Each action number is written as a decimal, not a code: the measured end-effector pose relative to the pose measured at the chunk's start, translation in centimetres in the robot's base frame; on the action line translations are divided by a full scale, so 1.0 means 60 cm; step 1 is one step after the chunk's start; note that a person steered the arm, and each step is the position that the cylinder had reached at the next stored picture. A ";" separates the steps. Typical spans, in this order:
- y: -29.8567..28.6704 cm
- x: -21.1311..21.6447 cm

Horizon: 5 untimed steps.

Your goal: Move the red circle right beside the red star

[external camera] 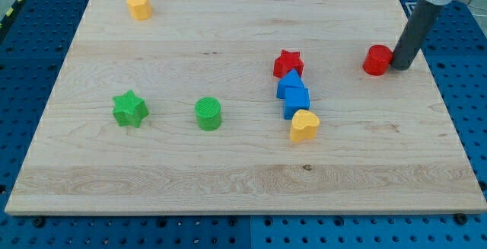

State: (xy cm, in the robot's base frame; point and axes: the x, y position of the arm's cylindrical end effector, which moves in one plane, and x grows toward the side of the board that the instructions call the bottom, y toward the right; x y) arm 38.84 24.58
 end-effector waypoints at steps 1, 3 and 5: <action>0.000 -0.017; -0.036 0.031; -0.103 0.031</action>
